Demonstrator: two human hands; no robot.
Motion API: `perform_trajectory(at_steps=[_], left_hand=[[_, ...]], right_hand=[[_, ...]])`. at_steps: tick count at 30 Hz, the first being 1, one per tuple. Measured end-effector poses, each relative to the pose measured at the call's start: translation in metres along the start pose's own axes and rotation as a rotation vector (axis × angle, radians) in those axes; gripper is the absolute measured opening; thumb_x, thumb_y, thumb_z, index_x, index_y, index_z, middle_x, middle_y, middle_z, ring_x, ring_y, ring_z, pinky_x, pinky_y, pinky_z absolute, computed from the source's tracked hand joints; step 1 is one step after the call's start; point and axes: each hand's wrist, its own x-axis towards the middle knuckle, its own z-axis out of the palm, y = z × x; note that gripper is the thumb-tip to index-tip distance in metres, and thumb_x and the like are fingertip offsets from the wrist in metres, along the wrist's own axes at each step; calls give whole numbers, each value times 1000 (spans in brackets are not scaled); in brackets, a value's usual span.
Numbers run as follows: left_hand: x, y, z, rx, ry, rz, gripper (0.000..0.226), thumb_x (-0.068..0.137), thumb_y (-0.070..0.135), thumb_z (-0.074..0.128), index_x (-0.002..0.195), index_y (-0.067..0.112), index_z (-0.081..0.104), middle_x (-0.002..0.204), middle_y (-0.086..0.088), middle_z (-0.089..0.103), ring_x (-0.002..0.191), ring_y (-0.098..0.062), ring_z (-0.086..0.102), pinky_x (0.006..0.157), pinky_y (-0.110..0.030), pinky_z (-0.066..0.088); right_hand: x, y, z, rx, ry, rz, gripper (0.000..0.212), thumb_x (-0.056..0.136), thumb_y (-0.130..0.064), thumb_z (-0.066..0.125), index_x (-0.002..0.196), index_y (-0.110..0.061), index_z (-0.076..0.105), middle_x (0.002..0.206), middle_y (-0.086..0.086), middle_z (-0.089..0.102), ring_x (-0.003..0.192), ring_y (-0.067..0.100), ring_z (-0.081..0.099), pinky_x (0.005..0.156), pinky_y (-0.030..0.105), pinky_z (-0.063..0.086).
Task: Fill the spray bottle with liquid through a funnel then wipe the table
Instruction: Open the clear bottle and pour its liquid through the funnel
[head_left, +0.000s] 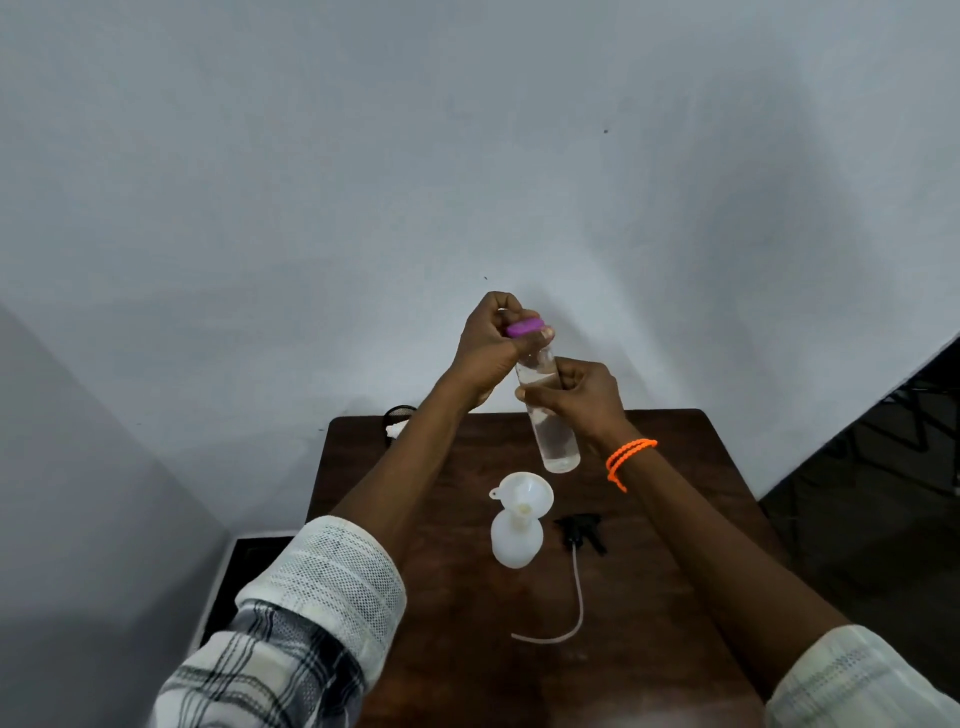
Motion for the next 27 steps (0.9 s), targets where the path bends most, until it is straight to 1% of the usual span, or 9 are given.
perform_trajectory(at_steps=[4,7,11,13,18,20,23,25,27], left_hand=[[-3,-6,8,179,187,50,59,54,40,96,90,23,53,95,-4,66,83,-15,65,76,-32,60],[0,-4,9,153,133,25,62,60,42,93,106,22,57,97,2,60,87,-10,61,74,-22,55],[4,-6,2,-35,-37,-28,48,79,10,73,125,16,59,119,-8,70,112,-25,67,95,-39,56],[3,-8,-2,-89,-79,-25,50,80,0,72,127,13,60,117,-12,73,111,-27,68,97,-41,56],[0,-9,-2,62,-17,4,58,64,27,95,115,20,67,93,1,62,87,-13,65,81,-29,59],[0,-9,1,73,-68,-15,55,69,34,90,118,23,66,102,1,62,94,-12,64,79,-25,56],[1,-10,-2,-113,-196,-75,47,84,13,68,130,16,62,132,-11,63,123,-25,62,97,-36,54],[3,-14,-7,-186,-238,-66,47,84,-2,61,130,8,62,133,-17,64,126,-34,59,102,-46,50],[1,-15,-10,-147,-189,-43,48,76,-3,74,122,7,67,120,-14,70,115,-32,66,101,-47,52]], right_hand=[[1,-1,2,-74,48,-20,30,63,-34,92,86,-19,79,80,-1,78,82,18,76,85,46,61],[2,-2,0,-83,53,-24,30,63,-34,92,86,-20,79,80,-2,78,80,17,76,84,45,61],[2,-5,-4,-3,65,-5,30,68,-26,92,96,-24,81,87,-7,80,82,12,76,86,42,63],[2,-5,-5,15,61,-1,30,68,-25,92,96,-23,81,87,-6,80,82,13,77,87,43,62],[-2,-3,-4,-70,5,-31,28,65,-25,94,89,-20,80,83,-4,79,82,10,75,86,40,61],[-4,-1,0,-72,-7,-40,28,65,-25,94,89,-19,80,83,-3,80,83,13,76,87,42,61],[-4,0,3,-19,9,-14,28,66,-24,93,92,-23,81,86,-4,80,84,14,77,88,45,62],[-3,2,2,5,18,3,30,65,-24,94,93,-23,81,87,-4,80,85,16,77,89,47,62],[-2,3,0,17,19,10,30,64,-23,94,91,-23,82,87,-2,80,85,17,77,89,47,61]])
